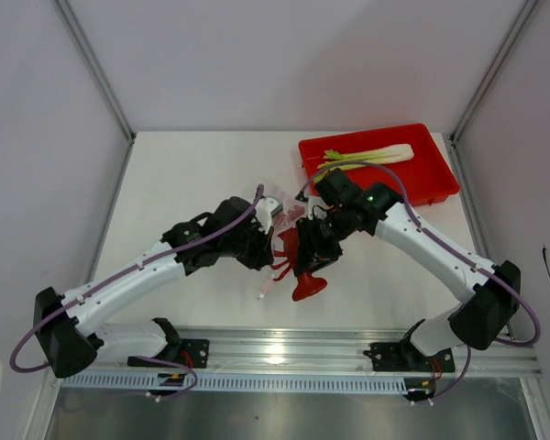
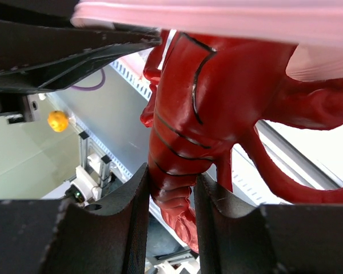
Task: Place the food in the zip-top bag and seal the zipper
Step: Place the fake lobster in the zipper food storage bag.
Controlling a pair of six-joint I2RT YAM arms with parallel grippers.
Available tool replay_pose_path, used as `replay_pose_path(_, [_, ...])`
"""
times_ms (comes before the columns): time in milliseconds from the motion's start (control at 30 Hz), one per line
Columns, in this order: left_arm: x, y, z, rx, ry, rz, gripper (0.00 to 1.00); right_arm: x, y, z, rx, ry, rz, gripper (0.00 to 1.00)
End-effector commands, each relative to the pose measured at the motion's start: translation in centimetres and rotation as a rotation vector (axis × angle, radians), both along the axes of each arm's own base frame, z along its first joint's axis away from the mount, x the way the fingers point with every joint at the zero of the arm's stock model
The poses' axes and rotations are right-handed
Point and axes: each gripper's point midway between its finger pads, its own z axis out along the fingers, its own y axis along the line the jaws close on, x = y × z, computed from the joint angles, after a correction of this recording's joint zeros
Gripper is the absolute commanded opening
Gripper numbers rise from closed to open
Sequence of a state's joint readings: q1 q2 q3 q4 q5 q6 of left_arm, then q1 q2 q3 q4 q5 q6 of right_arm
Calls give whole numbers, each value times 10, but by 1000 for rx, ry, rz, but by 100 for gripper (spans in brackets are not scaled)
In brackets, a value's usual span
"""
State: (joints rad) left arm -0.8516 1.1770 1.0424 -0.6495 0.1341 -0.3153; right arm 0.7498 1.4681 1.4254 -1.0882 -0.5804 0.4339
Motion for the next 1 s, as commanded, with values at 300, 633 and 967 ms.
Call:
replay_pose_path(300, [-15,-18,34,-105,3,-62,1,6,14,-5,-90,-159,68,0])
replay_pose_path(633, [-4,-24,27,-12,49,-49,1,-14,-7,5,-187,-245,111,0])
replay_pose_path(967, [-4,-30,32,-9,36,-110,1,-19,-7,26,-191,-238,129,0])
